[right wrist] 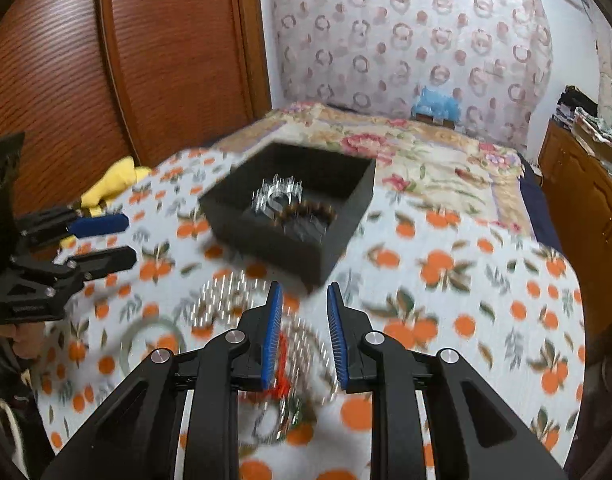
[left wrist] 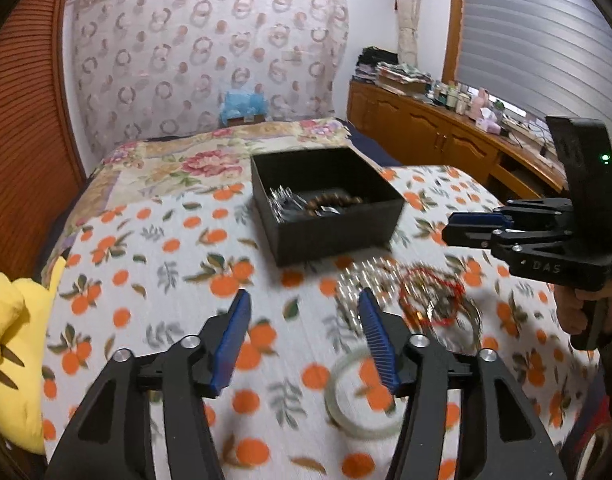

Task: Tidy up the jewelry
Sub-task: 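Grasp the red string bracelet with the right tool while the left tool moves to the jade bangle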

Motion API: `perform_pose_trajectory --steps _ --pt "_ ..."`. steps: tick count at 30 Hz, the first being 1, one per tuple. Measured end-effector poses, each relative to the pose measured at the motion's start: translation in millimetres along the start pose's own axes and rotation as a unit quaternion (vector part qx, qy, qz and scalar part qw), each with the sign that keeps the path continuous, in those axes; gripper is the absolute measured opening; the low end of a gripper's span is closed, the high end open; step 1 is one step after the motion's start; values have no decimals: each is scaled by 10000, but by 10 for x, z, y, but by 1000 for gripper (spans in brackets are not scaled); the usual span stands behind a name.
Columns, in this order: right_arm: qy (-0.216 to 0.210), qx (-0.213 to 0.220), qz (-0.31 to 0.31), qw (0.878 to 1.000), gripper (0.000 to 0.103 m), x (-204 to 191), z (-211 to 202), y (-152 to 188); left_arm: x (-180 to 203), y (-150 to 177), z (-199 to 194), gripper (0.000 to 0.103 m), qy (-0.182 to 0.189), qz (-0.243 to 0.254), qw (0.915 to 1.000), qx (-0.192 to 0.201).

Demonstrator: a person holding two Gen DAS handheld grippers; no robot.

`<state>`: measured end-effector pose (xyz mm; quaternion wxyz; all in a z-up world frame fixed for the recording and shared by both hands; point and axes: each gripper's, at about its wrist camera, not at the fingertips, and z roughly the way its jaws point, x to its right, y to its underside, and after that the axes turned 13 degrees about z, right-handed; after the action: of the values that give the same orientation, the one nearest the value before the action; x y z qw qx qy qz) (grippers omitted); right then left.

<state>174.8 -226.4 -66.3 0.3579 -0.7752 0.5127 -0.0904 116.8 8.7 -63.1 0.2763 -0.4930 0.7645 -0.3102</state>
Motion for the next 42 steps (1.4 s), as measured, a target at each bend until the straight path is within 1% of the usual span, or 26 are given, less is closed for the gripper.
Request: perform_pose_trajectory --steps 5,9,12,14,15,16,17,18,20,29,36,39,41,42 --pt "59 -280 -23 9996 25 -23 110 190 78 158 -5 59 144 -12 9998 -117" --pt "86 -351 95 9993 25 -24 154 178 116 251 25 60 210 -19 9996 -208" --pt "81 -430 69 9990 25 -43 211 157 143 290 52 66 268 -3 9993 -263" --pt "98 -499 90 9987 25 -34 261 149 163 299 71 67 294 27 9991 -307" --pt "80 -545 108 9984 24 -30 291 152 177 302 80 68 307 49 9990 -330" --pt "67 -571 116 9983 18 -25 304 158 194 305 87 68 327 73 9988 -357" --pt "61 -605 116 9981 8 -24 318 167 210 307 93 69 348 94 9986 -381" --pt "90 -614 94 9980 5 -27 323 179 226 305 98 71 369 116 9984 -402" --pt "68 -582 58 9983 4 -28 297 191 271 307 106 73 438 177 9979 -438" --pt "55 -48 22 10000 3 -59 -12 75 475 290 219 73 525 475 9951 -697" --pt "46 86 -20 10000 3 -88 -107 52 554 305 311 74 533 606 9928 -886" --pt "61 121 -52 9999 3 -98 -124 50 575 308 353 74 429 702 9926 -890" --pt "71 144 -64 9999 3 -106 -134 39 578 304 354 69 389 716 9929 -869" --pt "72 155 -65 9998 3 -109 -137 31 572 308 350 69 415 710 9930 -845"
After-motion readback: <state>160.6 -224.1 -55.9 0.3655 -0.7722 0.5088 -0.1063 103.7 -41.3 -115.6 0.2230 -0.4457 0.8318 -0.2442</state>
